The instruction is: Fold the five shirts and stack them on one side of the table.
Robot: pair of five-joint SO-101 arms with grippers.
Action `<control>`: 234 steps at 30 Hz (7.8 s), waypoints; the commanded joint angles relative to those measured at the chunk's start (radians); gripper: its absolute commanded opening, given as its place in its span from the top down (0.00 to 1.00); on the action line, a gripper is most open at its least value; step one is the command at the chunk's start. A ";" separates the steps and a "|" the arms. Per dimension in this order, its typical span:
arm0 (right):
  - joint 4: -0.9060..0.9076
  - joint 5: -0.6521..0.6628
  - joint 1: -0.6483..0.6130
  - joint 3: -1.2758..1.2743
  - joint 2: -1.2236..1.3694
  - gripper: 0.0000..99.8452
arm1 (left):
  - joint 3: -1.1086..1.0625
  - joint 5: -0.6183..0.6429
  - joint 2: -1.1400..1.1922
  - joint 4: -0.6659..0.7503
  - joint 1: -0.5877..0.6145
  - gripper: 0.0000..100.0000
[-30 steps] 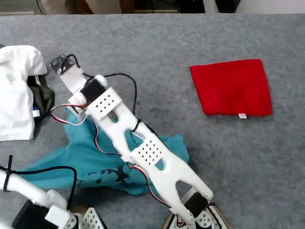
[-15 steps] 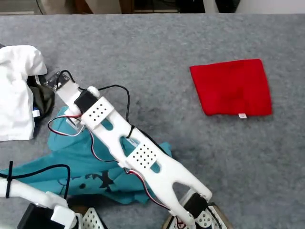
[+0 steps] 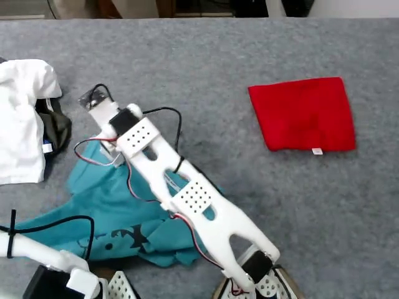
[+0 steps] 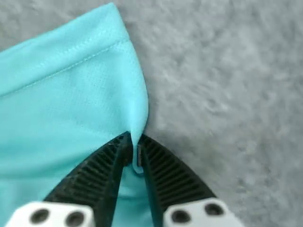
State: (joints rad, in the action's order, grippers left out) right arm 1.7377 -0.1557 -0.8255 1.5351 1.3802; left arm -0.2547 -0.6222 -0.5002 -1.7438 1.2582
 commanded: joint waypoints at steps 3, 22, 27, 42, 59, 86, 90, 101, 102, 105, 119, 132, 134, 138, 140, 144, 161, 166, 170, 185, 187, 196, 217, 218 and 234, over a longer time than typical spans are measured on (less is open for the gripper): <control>0.049 0.011 0.136 -0.012 -0.041 1.00 | -0.080 0.011 -0.013 0.005 -0.101 0.98; 0.017 0.032 0.360 -1.198 -0.782 1.00 | -0.262 0.298 -0.013 0.173 -0.740 0.98; -0.078 0.037 0.423 -1.374 -0.849 0.93 | -0.284 0.328 -0.013 0.180 -0.812 0.98; 0.000 0.068 0.446 -1.173 -0.951 0.74 | -0.358 0.328 -0.015 0.206 -0.807 0.98; 0.037 0.058 0.438 -0.719 -0.506 0.74 | -0.404 0.328 -0.022 0.210 -0.806 0.98; 0.043 0.012 0.404 -0.682 -0.328 0.96 | -0.400 0.328 -0.018 0.249 -0.807 0.98; 0.043 0.015 0.404 -0.680 -0.344 0.97 | -0.400 0.328 -0.019 0.249 -0.807 0.98; 0.044 0.009 0.417 -0.680 -0.495 0.99 | -0.379 0.328 -0.022 0.249 -0.813 0.98; 0.044 0.009 0.421 -0.680 -0.521 1.00 | -0.362 0.328 -0.022 0.249 -0.813 0.98; 0.046 0.009 0.437 -0.680 -0.621 1.00 | -0.299 0.328 -0.022 0.249 -0.813 0.98; -0.040 0.282 0.533 -0.519 -1.412 1.00 | 0.367 0.330 -0.024 0.239 -0.825 0.98; -0.356 0.473 0.673 -0.420 -1.776 1.00 | 0.844 0.356 -0.294 0.057 -0.964 0.98; -0.377 0.494 0.673 -0.423 -1.817 1.00 | 0.841 0.356 -0.357 0.060 -0.964 0.98; -0.390 0.542 0.674 -0.421 -1.874 1.00 | 0.841 0.356 -0.469 0.058 -0.964 0.98; -0.391 0.560 0.676 -0.421 -1.893 1.00 | 0.841 0.356 -0.515 0.058 -0.965 0.98; -0.448 0.577 0.679 -0.421 -1.906 1.00 | 0.839 0.356 -0.578 0.055 -0.965 0.98; -0.588 0.577 0.618 -0.456 -1.906 1.00 | 0.606 0.356 -0.700 -0.008 -0.964 0.98; -0.586 0.577 0.615 -0.463 -1.905 1.00 | 0.594 0.356 -0.731 -0.006 -0.964 0.98; -0.543 0.577 0.613 -0.481 -1.897 1.00 | 0.566 0.356 -0.730 0.006 -0.973 0.98; -0.881 0.589 0.745 -0.977 -1.744 1.00 | -0.482 0.402 -0.742 1.185 -0.962 0.98; -0.878 0.589 0.753 -0.970 -1.750 1.00 | -0.434 0.404 -0.742 1.151 -0.948 0.98; -0.859 0.597 0.748 -0.885 -1.903 1.00 | -0.034 0.405 -0.742 0.763 -0.916 0.98; -0.868 0.598 0.748 -1.004 -2.081 1.00 | 0.186 0.479 -0.822 0.305 -0.924 0.98; -0.881 0.598 0.746 -1.049 -2.057 1.00 | 0.110 0.494 -0.826 0.365 -0.924 0.98; -1.436 0.589 0.736 -1.268 -1.285 1.00 | -0.741 0.539 -0.228 1.772 -1.000 0.98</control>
State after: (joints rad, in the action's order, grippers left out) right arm 0.3445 0.4289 -0.0936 0.1496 -0.0207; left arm -1.0863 -0.0821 -0.9314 -0.0529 0.2639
